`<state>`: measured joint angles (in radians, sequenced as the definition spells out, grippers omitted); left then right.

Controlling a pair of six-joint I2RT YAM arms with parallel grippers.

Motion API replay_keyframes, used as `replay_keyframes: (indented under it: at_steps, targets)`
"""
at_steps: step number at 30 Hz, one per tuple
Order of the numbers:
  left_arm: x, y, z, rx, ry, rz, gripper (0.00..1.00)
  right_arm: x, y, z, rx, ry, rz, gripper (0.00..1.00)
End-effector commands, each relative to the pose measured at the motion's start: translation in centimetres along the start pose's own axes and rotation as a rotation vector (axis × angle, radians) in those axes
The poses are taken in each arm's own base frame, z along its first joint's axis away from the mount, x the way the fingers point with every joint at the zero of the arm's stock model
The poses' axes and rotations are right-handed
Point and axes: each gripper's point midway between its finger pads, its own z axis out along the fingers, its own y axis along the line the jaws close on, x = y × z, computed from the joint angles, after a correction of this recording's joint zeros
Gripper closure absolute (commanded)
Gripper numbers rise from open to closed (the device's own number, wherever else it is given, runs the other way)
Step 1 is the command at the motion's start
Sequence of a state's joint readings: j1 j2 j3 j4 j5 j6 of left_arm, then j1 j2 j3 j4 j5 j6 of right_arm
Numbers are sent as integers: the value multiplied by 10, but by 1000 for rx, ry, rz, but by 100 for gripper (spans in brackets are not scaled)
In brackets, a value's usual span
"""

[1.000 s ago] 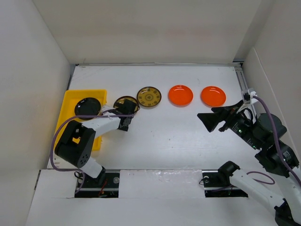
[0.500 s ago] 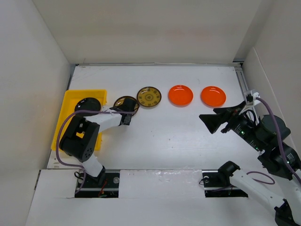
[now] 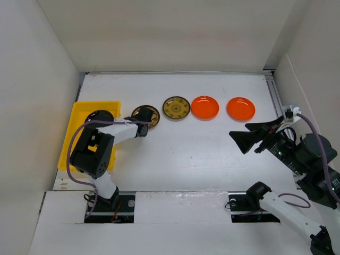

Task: Place the plates into the plastic bin on the countertop

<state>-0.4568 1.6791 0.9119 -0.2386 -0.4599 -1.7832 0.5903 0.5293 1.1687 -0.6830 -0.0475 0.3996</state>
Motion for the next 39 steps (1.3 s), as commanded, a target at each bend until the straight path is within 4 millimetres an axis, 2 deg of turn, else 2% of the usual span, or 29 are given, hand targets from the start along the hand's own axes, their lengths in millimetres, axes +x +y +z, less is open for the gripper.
replay_keyframes:
  at_steps: [1,3,5,7,8,10,11,12,13,15,16,17,18,19,20,22,24,28,29,32,36,38,39]
  targets:
    - [-24,9,-8,-71,-96,9,100,-18,7,-10,-16,-54,-17,0]
    - [-35,-12,-20,-18,-133,20,100,-18,6,-10,-16,-54,-26,0]
    - [-42,-45,-37,50,-155,55,100,-17,4,-10,-4,-49,-26,0]
    - [-59,-63,-55,70,-217,63,100,-18,5,-12,-7,-58,-26,0]
    - [-67,-84,-72,111,-228,36,100,-18,5,-12,-7,-58,-26,0]
    - [-87,-97,-97,157,-272,40,100,-17,1,-12,11,-54,-25,0]
    - [-98,-101,-103,171,-280,43,100,-15,-2,-13,24,-47,-25,0]
    - [-108,-113,-115,221,-262,19,100,-16,-1,-15,21,-55,-34,0]
    - [-127,-115,-110,207,-233,27,100,-16,-1,-16,21,-55,-34,0]
    - [-148,-101,-96,174,-204,22,100,-16,-1,-16,21,-55,-34,0]
    - [-162,-102,-99,197,-195,-7,100,-19,0,-17,18,-63,-34,0]
    - [-185,-92,-92,176,-192,-52,100,-19,0,-17,18,-63,-34,0]
    - [-191,-72,-80,139,-186,-44,100,-19,0,-17,18,-63,-34,0]
    - [-204,-72,-86,184,-192,-75,100,-19,0,-17,18,-63,-34,0]
    - [-222,-62,-80,181,-186,-115,100,-19,0,-17,18,-63,-34,0]
    - [-232,-40,-68,158,-183,-107,100,-19,0,-17,18,-63,-34,0]
    - [-246,-31,-63,140,-192,-124,100,-18,2,-17,8,-59,-44,0]
    - [-244,-16,-42,67,-190,-69,100,-18,2,-17,8,-59,-44,0]
    - [-245,-18,-42,68,-191,-70,100,-20,4,-17,-4,-64,-44,0]
    - [-245,-3,-34,19,-195,-67,100,-20,4,-17,-4,-64,-44,0]
    - [-244,4,-31,-14,-198,-71,100,-19,5,-17,-13,-60,-45,0]
    - [-252,0,-37,-5,-230,-85,89,-20,4,-17,-4,-64,-44,0]
    - [-253,-3,-41,-2,-231,-86,79,-20,4,-17,-4,-64,-44,0]
